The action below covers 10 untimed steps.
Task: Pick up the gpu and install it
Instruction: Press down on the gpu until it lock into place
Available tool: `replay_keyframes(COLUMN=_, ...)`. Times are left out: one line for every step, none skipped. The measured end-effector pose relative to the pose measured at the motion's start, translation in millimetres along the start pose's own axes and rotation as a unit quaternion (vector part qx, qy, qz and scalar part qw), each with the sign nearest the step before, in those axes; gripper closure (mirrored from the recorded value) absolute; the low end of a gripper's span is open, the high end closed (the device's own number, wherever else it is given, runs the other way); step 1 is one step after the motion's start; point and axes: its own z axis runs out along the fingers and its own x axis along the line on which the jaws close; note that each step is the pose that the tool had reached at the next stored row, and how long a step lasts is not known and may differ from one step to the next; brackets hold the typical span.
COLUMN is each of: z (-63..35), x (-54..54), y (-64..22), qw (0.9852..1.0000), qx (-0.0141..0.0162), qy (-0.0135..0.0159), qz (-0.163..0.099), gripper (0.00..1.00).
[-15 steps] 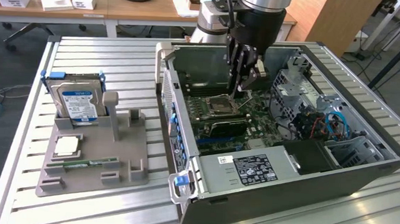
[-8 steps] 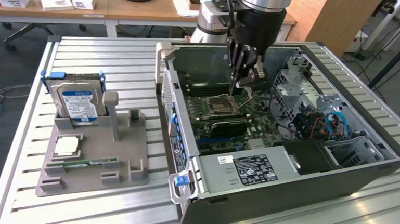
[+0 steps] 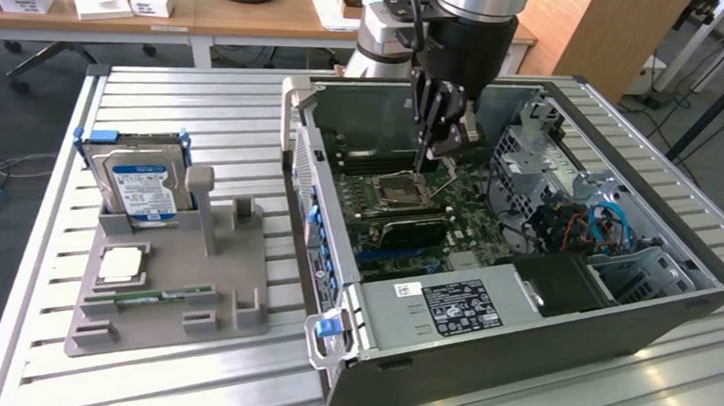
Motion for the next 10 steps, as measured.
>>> replay_keyframes(z=1.2, x=0.0, y=0.0, qw=1.0, qx=0.0, qy=0.0, qz=0.0, gripper=0.9)
replay_keyframes(z=2.5, x=0.0, y=0.1, qw=1.0, qx=0.0, qy=0.0, qz=0.0, gripper=0.9)
replay_keyframes(z=3.7, x=-0.1, y=0.1, qw=1.0, qx=0.0, qy=0.0, qz=0.0, gripper=0.9)
replay_keyframes(z=4.8, x=-0.1, y=0.1, qw=1.0, qx=0.0, qy=0.0, qz=0.0, gripper=0.9)
replay_keyframes(z=5.8, x=-0.1, y=0.2, qw=1.0, qx=0.0, qy=0.0, qz=0.0, gripper=0.9)
replay_keyframes(z=6.9, x=-0.1, y=0.2, qw=1.0, qx=0.0, qy=0.0, qz=0.001, gripper=0.9)
replay_keyframes(z=8.3, x=-0.1, y=0.3, qw=1.0, qx=0.0, qy=0.0, qz=0.001, gripper=0.9)
replay_keyframes(z=9.8, x=-0.2, y=0.3, qw=1.0, qx=0.0, qy=0.0, qz=0.001, gripper=0.9)
replay_keyframes(z=11.3, x=-0.2, y=0.3, qw=1.0, qx=0.0, qy=0.0, qz=0.001, gripper=0.9)
replay_keyframes(z=12.7, x=-0.2, y=0.4, qw=1.0, qx=0.0, qy=0.0, qz=0.001, gripper=0.9)
